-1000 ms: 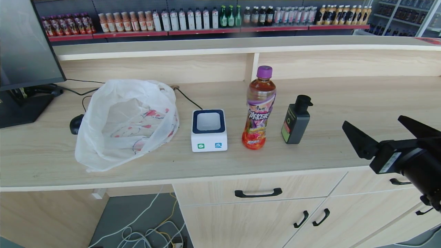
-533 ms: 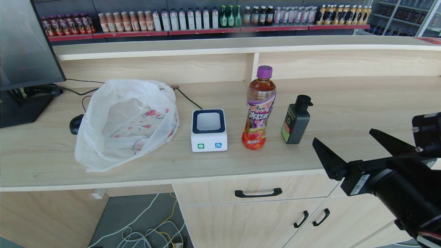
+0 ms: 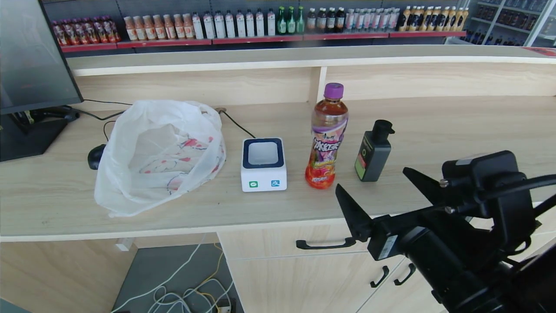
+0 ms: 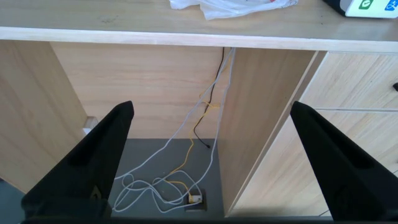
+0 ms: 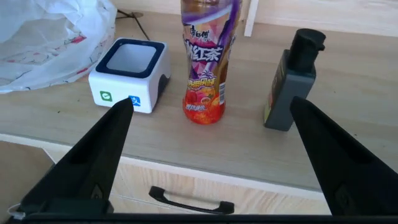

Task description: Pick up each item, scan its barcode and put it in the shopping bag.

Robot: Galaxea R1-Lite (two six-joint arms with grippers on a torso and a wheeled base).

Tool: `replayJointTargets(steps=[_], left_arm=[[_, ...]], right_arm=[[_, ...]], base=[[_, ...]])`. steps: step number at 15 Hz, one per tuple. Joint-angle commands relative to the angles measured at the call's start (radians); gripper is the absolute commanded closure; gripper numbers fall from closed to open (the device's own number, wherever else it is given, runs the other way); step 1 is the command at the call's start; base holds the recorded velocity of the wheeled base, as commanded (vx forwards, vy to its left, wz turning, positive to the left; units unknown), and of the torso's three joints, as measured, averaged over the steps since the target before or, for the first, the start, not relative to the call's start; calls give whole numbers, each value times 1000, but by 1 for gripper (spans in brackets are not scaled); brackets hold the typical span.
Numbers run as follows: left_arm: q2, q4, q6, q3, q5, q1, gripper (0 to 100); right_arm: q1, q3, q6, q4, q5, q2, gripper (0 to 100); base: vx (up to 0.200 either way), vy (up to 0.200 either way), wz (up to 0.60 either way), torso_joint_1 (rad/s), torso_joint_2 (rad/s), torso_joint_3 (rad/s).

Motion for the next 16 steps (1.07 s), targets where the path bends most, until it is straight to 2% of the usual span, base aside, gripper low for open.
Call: replayJointTargets(steps=[1, 4, 8, 16], left_arm=[[0, 0, 0, 0, -1, 0, 0], [0, 0, 0, 0, 1, 0, 0], [0, 0, 0, 0, -1, 0, 0], [0, 0, 0, 0, 1, 0, 0]], right_arm=[[2, -52, 0, -4, -14, 75, 0], [2, -117, 0, -5, -29, 136, 0], [0, -127, 2, -7, -31, 167, 0], [-41, -252, -4, -16, -31, 244, 0]], base=[[0, 0, 0, 0, 0, 0], [0, 0, 0, 0, 0, 0], [0, 0, 0, 0, 0, 0], [0, 0, 0, 0, 0, 0]])
